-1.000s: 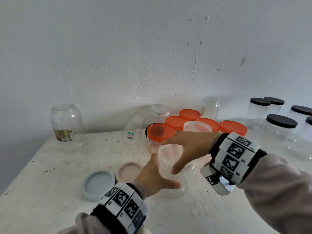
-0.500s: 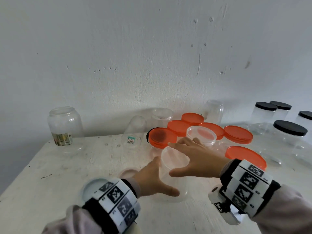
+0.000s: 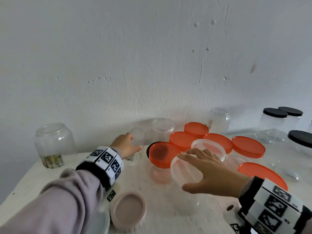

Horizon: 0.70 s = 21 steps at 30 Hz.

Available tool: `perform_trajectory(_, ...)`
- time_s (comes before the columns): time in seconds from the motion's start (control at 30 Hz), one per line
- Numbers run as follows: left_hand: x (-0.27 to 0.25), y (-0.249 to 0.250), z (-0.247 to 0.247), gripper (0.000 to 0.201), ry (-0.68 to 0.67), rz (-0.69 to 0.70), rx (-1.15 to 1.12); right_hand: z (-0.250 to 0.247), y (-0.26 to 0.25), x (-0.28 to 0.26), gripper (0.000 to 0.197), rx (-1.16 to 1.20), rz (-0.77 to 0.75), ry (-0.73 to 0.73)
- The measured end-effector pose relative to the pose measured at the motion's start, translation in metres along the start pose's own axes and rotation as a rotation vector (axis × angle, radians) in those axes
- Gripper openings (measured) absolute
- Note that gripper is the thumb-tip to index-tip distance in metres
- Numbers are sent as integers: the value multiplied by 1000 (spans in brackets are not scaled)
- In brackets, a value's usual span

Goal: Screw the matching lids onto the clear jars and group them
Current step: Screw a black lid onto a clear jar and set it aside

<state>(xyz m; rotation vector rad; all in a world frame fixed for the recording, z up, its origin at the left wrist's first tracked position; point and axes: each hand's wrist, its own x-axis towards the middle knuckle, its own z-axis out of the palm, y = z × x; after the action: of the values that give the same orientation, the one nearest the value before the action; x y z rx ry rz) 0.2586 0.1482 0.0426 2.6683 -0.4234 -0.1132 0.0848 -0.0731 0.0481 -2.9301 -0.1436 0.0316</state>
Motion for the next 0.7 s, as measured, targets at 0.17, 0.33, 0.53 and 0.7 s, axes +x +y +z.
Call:
perform_trajectory(0.17,22,-4,12,76,-91,-148,116,-4,-5,-4,75,-51,-14,-14)
perform_trajectory(0.33,31,-12,21,80,-145,-234,90,-10,-42,-6,71,-13,-78,21)
perform_trajectory(0.53,24,-29,7,69,-167,-302,-61,-2,-111,26,61,172,-148,94)
perform_trajectory(0.7,-4,-66,-17,65,-99,-295,-382,11,-135,91,48,217,44,32)
